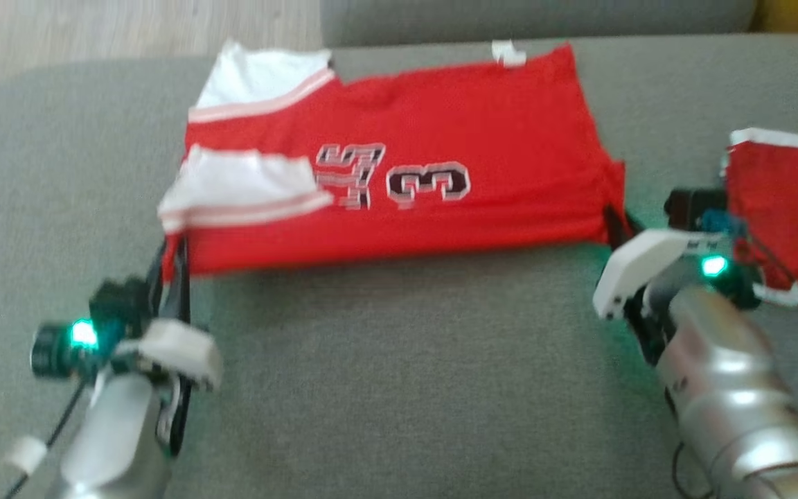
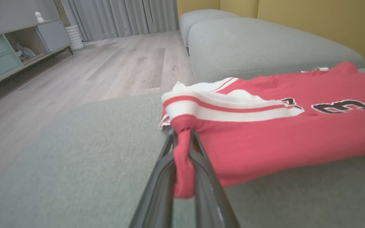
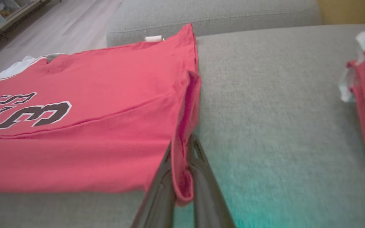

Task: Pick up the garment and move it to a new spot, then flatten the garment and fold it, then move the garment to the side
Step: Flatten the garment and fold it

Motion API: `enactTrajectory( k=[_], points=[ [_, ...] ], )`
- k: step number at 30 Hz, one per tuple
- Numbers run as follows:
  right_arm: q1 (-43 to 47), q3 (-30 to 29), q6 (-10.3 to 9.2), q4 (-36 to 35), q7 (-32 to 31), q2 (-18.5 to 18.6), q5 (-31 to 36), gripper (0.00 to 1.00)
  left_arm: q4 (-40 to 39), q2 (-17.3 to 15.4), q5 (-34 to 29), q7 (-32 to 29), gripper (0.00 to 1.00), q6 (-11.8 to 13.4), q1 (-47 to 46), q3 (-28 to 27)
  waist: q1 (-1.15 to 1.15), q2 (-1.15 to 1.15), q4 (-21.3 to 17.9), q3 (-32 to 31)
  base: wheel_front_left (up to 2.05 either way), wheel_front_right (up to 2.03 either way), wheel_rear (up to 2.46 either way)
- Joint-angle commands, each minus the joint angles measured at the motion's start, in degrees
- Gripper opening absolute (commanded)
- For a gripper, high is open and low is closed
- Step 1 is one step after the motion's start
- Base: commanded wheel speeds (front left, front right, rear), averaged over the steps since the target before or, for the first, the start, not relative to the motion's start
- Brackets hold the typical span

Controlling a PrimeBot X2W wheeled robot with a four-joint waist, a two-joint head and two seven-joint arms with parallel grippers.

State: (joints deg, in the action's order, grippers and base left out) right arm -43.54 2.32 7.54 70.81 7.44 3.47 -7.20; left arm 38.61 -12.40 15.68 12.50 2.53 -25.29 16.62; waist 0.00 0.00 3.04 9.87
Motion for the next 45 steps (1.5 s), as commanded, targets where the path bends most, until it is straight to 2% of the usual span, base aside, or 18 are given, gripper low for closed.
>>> enactTrajectory(
  k=[1,5,14,20,25,35,36,37,38,39,40,41,42,45],
  points=[
    [0.8,2.0,-0.05,-0.9,1.1,-0.6,-1.5,0.00,-1.1,-3.0,0.5,0.0,0.00,0.6,0.8,-2.6,0.00,0.00,-1.5,-2.9,0.00,0.00,0.00],
    [2.9,3.4,-0.05,-1.2,2.3,-0.6,-4.8,0.00,-1.9,-3.5,0.9,-1.1,0.00,0.9,4.9,-2.3,0.00,0.00,-2.4,-6.4,0.00,0.00,0.00],
    [7.6,0.8,-0.05,0.2,2.2,-0.6,-3.8,0.00,-8.4,-4.0,1.7,-4.8,0.00,2.1,13.3,-1.3,0.00,0.00,-3.3,-10.7,0.00,0.00,0.00],
    [10.8,-2.6,-0.05,0.7,2.0,-0.6,-2.6,0.00,-13.0,-4.6,2.2,-7.9,0.00,2.3,17.5,-0.2,0.00,0.00,-3.1,-11.5,0.00,0.00,0.00],
    [12.5,-3.2,-0.05,0.0,1.9,-0.6,-3.2,0.00,-17.0,-4.8,2.3,-9.7,0.00,2.9,19.9,0.4,0.00,0.00,-3.2,-11.7,0.00,0.00,0.00],
    [15.3,-0.8,-0.05,-3.1,1.7,-0.6,-6.2,0.00,-16.4,-4.3,3.4,-8.2,0.00,2.5,19.6,0.7,0.00,0.00,-3.6,-11.2,0.00,0.00,0.00],
    [15.6,-0.7,-0.05,-3.8,2.3,-0.6,-6.3,0.03,-16.3,-4.1,3.4,-8.1,0.00,2.6,19.5,0.7,0.00,0.00,-3.7,-11.2,0.00,0.00,0.00],
    [15.9,-0.7,-0.05,-4.6,2.8,-0.6,-6.5,1.00,-16.3,-4.0,3.4,-7.9,0.00,2.7,19.3,0.7,0.00,0.00,-3.8,-11.1,0.00,0.00,0.00],
    [16.1,-0.9,-0.05,-5.2,3.1,-0.6,-6.9,1.00,-16.2,-4.0,3.4,-7.6,0.00,2.9,19.2,0.6,0.00,0.00,-3.9,-10.9,0.00,0.00,0.00],
    [16.4,-1.0,-0.05,-6.0,3.4,-0.6,-7.1,1.00,-16.2,-3.9,3.5,-7.3,0.28,3.1,19.1,0.5,0.00,0.00,-4.0,-10.8,0.00,0.00,0.00],
    [16.5,-1.2,-0.05,-6.9,3.8,-0.6,-7.4,1.00,-16.1,-3.7,3.8,-7.1,0.49,3.4,19.1,0.3,0.00,0.00,-4.0,-10.7,0.00,0.00,0.00],
    [16.7,-1.3,-0.05,-8.0,4.3,-0.6,-7.7,1.00,-16.0,-3.5,4.0,-6.9,0.78,3.5,19.0,0.0,0.00,0.00,-4.1,-10.6,0.00,0.00,0.00],
    [16.9,-1.2,-0.05,-9.2,4.6,-0.6,-8.2,1.00,-15.8,-3.4,4.3,-6.3,1.00,3.7,18.8,-0.3,0.00,0.00,-4.2,-10.4,0.00,0.00,0.00],
    [18.5,0.8,-0.05,-16.6,6.2,-0.6,-10.5,1.00,-15.4,-2.7,5.1,-3.0,1.00,5.2,17.6,-2.1,0.00,0.00,-4.5,-9.2,0.00,0.00,0.00]
  ],
)
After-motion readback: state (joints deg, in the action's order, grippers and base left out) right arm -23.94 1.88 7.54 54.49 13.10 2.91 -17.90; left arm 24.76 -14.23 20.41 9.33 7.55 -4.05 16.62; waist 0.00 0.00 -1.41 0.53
